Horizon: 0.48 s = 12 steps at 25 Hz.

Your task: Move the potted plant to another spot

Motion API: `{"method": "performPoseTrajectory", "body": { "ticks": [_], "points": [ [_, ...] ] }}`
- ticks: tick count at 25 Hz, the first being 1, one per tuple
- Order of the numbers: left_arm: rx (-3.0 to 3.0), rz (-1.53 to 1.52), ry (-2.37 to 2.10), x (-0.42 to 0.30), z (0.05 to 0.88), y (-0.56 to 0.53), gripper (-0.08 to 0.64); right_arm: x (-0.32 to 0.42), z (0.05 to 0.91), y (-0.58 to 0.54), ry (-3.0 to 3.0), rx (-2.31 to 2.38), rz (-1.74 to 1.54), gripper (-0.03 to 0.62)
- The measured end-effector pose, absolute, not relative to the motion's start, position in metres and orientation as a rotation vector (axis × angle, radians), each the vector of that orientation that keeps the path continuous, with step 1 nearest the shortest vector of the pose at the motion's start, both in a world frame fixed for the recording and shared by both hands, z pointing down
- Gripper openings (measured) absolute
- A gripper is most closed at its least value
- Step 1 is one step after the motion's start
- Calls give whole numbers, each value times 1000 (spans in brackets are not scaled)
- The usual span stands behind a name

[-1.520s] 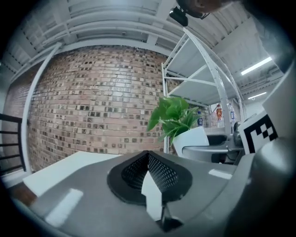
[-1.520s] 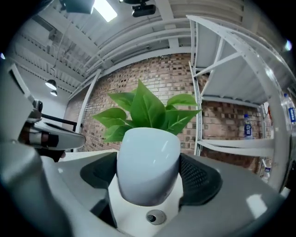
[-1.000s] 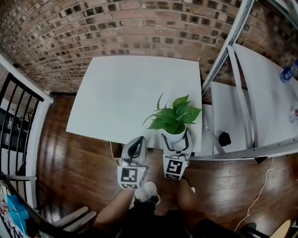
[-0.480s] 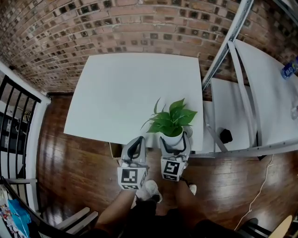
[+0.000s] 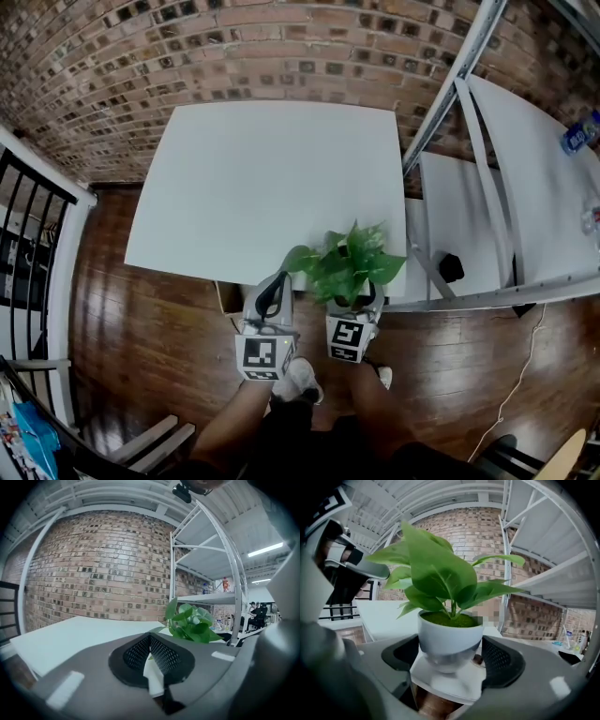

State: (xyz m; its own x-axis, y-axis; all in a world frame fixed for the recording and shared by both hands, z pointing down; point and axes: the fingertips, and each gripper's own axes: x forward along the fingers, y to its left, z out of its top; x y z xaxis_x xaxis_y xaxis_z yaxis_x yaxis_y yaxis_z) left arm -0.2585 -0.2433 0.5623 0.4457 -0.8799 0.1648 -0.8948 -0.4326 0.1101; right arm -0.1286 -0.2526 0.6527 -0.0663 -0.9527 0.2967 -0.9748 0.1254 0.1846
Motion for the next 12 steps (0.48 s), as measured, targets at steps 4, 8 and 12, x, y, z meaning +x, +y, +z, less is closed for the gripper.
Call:
{"method": "performPoseTrajectory", "body": {
  "ticks": [4,8,12],
  "points": [
    [2499,121,-1567,-262,564,-237,17,-131,653,-257,-2067,1868,90,422],
    [2485,118,-1573,-265,563,-231,18,-132,658,-252,-2057,1861,143,475],
    [2489,129,-1570,-261,558,-224,23,-126,660,-230,-2037,1837,189,482]
  ]
}}
